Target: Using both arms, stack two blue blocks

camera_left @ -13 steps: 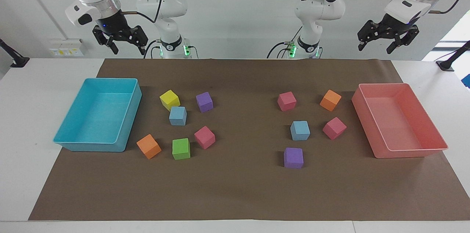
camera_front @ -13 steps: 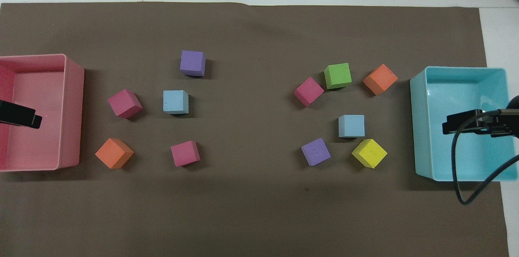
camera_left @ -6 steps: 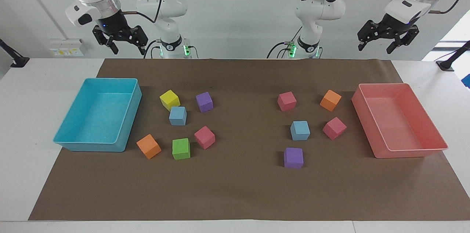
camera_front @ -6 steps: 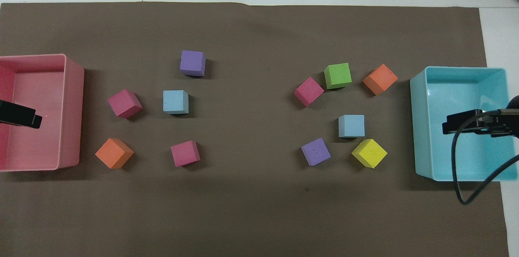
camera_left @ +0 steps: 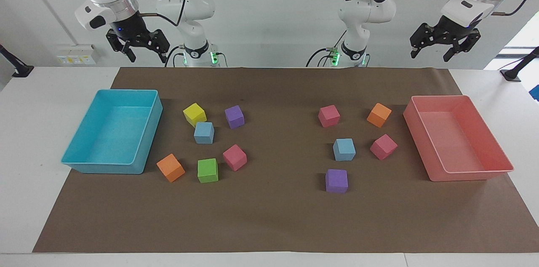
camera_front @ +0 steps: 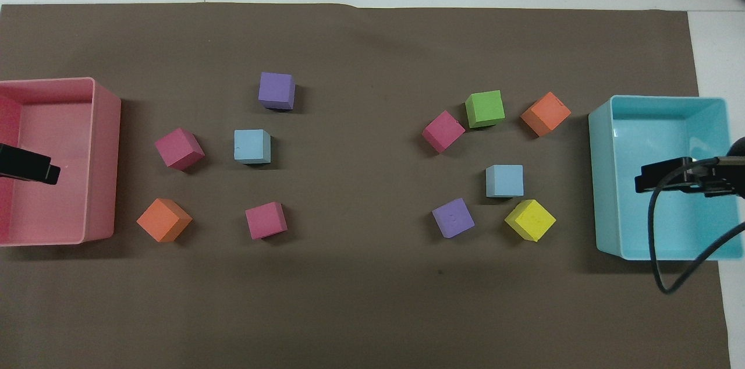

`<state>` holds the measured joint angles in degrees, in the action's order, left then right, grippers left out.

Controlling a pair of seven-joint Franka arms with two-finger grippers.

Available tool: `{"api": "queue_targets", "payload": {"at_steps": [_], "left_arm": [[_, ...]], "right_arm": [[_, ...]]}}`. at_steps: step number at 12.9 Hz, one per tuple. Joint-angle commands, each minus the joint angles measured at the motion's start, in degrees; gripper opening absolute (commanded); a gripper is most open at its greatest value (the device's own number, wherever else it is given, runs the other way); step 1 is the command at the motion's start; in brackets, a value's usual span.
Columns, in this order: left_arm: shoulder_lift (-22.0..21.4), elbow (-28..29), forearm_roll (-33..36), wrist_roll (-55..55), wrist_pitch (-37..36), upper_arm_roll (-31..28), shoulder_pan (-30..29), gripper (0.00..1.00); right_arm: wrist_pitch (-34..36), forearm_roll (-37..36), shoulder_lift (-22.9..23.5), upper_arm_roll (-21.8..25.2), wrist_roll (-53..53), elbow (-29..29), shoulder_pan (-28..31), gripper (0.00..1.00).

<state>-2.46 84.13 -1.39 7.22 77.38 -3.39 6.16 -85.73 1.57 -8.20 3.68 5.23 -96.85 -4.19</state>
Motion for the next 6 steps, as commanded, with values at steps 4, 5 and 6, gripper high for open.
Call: {"api": "queue_targets", "payload": {"at_steps": [4, 5, 6], "left_arm": [[-0.44, -0.28, 0.25, 0.42, 0.05, 0.31, -0.54, 1.0], [-0.44, -0.28, 0.25, 0.42, 0.05, 0.31, -0.54, 1.0], [-0.35, -0.28, 0.25, 0.42, 0.05, 0.31, -0.54, 1.0]], "right_arm": [[-1.62, -0.59, -0.59, 0.1, -1.71, -0.62, 1.38, 1.0], [-2.59, -2.69, -0.33, 0.02, -1.45, -0.53, 1.46, 1.0], [-3.3, -3.32, 0.45, 0.1, -2.06, 0.25, 1.73, 1.0]]}}
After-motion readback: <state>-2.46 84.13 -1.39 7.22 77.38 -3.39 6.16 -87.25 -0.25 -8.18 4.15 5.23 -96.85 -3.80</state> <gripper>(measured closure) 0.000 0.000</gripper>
